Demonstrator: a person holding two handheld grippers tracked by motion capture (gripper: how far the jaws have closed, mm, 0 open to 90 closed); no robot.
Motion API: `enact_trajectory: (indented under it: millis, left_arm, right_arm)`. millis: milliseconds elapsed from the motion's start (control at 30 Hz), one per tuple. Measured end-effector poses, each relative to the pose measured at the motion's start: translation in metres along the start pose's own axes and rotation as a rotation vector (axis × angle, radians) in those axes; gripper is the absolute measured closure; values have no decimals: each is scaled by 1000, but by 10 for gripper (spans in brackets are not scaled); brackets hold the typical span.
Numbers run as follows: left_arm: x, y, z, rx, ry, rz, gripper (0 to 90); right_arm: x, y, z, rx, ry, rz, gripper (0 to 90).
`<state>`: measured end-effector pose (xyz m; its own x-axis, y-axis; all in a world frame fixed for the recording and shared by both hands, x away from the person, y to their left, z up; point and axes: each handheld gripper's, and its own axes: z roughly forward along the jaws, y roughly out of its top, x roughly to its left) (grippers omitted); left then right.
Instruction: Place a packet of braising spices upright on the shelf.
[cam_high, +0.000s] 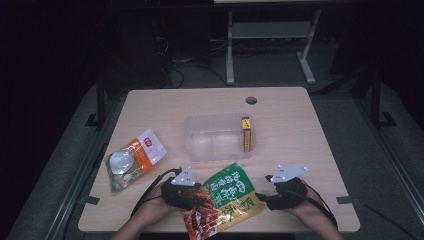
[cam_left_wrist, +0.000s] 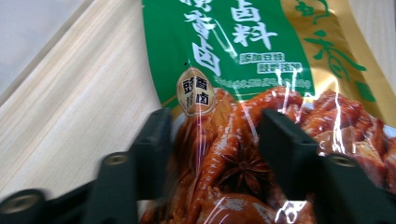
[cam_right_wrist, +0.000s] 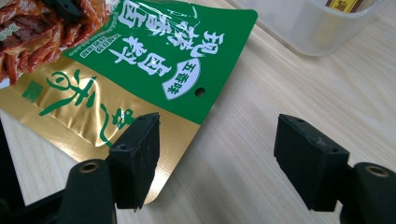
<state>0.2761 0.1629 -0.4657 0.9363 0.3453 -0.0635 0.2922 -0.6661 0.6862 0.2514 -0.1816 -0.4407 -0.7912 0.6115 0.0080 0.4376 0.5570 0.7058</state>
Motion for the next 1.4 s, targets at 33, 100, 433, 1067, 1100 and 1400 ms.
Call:
enact_trajectory:
  millis: [33,100,433,1067,1100,1400]
  left_arm:
    - [0,1,0,6,-4,12,524]
    - [-1,2,1,10,-8,5,601]
    - [4,7,2,22,-50,-27,870]
    - [21,6,-39,-133,-56,-126,895]
    - [22,6,-43,-147,-54,-129,895]
    - [28,7,-69,-259,-21,-154,897]
  right_arm:
    - [0,0,0,-1,0,0,310]
    - [0,0,0,1,0,-3,310]
    - [-1,1,0,-9,-3,0,310]
    - [-4,1,2,-19,25,15,287]
    - [-4,1,3,-19,30,15,284]
    - [-6,7,14,-68,153,73,254]
